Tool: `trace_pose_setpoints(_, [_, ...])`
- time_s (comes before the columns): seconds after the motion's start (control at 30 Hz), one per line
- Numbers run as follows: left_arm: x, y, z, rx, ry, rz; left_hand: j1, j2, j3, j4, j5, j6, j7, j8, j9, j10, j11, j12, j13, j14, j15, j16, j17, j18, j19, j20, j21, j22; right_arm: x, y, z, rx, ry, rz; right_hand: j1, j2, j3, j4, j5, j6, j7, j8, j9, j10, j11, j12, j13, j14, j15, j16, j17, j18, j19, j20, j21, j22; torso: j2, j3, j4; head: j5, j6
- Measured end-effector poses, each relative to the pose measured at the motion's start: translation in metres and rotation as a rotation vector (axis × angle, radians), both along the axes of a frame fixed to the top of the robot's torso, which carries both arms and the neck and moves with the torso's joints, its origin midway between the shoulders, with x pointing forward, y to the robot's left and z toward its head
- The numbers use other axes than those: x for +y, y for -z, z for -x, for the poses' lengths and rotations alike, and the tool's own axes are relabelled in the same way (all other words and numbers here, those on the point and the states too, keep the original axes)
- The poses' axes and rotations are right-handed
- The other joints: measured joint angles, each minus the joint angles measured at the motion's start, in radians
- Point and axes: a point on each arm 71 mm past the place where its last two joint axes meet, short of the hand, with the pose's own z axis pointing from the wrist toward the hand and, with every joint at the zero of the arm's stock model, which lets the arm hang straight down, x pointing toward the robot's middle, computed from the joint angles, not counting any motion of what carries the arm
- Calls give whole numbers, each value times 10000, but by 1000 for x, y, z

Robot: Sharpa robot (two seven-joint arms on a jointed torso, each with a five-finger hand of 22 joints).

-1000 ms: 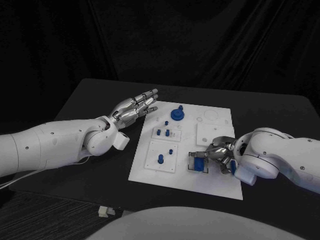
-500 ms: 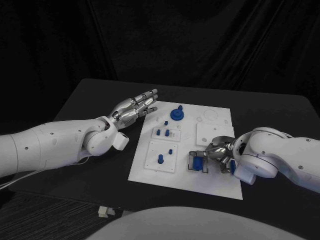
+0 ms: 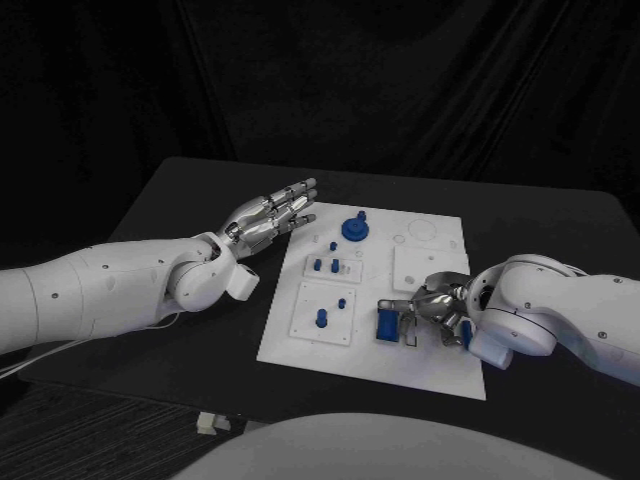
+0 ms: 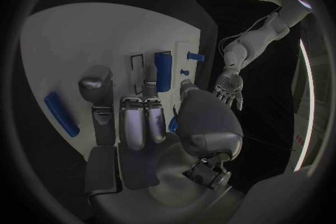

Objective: Assemble the parts on the task board

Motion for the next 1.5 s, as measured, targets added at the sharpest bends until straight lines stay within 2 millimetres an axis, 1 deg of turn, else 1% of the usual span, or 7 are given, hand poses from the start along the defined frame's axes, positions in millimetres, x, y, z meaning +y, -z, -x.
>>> trace_pose_setpoints(0.47, [0,0,0,13,30,16,0,0,29,-29,0,0,0,0,0,0,0,0,0,0,73,0,1,0,-36,35,0,-1,-5,-2,2,-167,15,49,-156,-347,-381,117,-87,-72,1,56,-20,36,36,0,-2,0,0,0,0,0,0,0,-93,-2,1,-1,0,4,0])
trace_pose_setpoints(0.63, [1,0,0,17,17,11,0,0,29,-29,0,0,0,0,0,0,0,0,0,0,73,0,10,1,-36,35,0,-2,-19,-10,2,-420,320,64,-547,-54,-717,87,89,-102,32,143,28,36,36,0,-2,0,0,0,0,-1,36,36,-93,-2,3,-1,-1,12,0])
trace_pose_setpoints(0.73, [1,0,0,17,8,6,0,0,29,-29,0,0,0,0,0,0,0,0,0,0,72,0,10,1,-36,35,0,-2,-29,-27,-4,-831,485,71,-344,202,-888,3,847,-84,15,194,22,36,35,0,-2,0,0,0,0,0,37,36,-93,-3,4,-2,0,8,0])
trace_pose_setpoints(0.8, [1,0,0,17,2,3,0,0,29,-29,0,0,0,0,0,0,0,46,0,0,72,0,10,0,-36,35,0,-3,-36,-40,-11,-1139,585,109,427,257,-803,-376,2326,-119,-20,194,-51,36,35,0,-2,0,-1,0,0,0,36,36,-93,-3,3,-2,0,-10,0])
trace_pose_setpoints(0.9, [2,0,0,17,-2,-1,0,0,29,-29,-1,0,0,0,0,0,0,46,0,0,72,0,10,0,-36,35,0,-3,-48,-56,-19,-1572,640,288,1021,298,-767,-689,2896,-119,-20,194,-163,36,36,0,-2,0,-1,0,0,0,36,36,-93,-4,1,-1,-1,-15,0])
trace_pose_setpoints(1.23, [1,1,0,17,13,6,0,0,29,-29,-1,0,0,0,0,0,0,46,3,0,71,0,10,0,-36,35,0,1,-71,-66,-27,-2268,-122,1539,1053,576,-942,-512,2569,577,-177,194,-400,-3,-8,0,-3,1,-2,0,0,0,107,-34,-93,-5,-11,-1,-1,-45,0])
trace_pose_setpoints(1.5, [1,1,0,17,10,3,39,-39,29,-29,-1,37,36,0,0,-17,92,93,8,0,71,0,10,0,-36,35,0,10,-77,-64,-29,-2442,-632,2252,1916,490,-628,-1127,2386,1054,-279,-3,-753,19,-99,0,-3,13,-74,0,0,0,146,-73,-134,-6,-24,-17,-2,-94,0])
